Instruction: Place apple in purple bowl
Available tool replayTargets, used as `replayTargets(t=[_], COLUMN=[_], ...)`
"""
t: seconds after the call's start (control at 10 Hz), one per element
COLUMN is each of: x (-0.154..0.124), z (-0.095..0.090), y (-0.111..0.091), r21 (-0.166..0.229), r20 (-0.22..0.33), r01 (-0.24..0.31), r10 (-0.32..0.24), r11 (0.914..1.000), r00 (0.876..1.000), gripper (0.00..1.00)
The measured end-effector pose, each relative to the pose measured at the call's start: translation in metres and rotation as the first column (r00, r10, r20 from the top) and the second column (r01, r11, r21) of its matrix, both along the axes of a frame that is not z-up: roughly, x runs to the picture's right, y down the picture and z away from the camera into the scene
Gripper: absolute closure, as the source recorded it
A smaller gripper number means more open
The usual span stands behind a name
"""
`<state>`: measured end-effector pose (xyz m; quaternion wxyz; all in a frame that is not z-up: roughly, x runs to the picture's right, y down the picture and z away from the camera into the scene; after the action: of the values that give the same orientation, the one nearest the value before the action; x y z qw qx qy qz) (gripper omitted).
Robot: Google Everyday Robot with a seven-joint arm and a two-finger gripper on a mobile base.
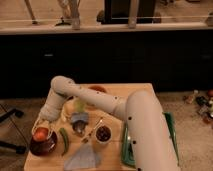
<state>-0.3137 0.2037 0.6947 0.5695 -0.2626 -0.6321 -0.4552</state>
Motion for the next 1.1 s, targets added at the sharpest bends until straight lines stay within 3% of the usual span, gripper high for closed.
replayTargets(t=[0.5, 0.6, 1.1], x=[0.006, 0.008, 0.013], z=[0.0, 0.0, 0.001], y=[0.01, 0.011, 0.012], r21=[-0.054, -0.067, -0.086], r20=[-0.02, -0.041, -0.037], r01=[0.003, 0.0, -0.016], r10=[-0.004, -0.003, 0.013], r11=[0.9985, 0.9977, 0.9962], r00=[1.0, 0.999, 0.999], gripper=[0.96, 0.87, 0.37])
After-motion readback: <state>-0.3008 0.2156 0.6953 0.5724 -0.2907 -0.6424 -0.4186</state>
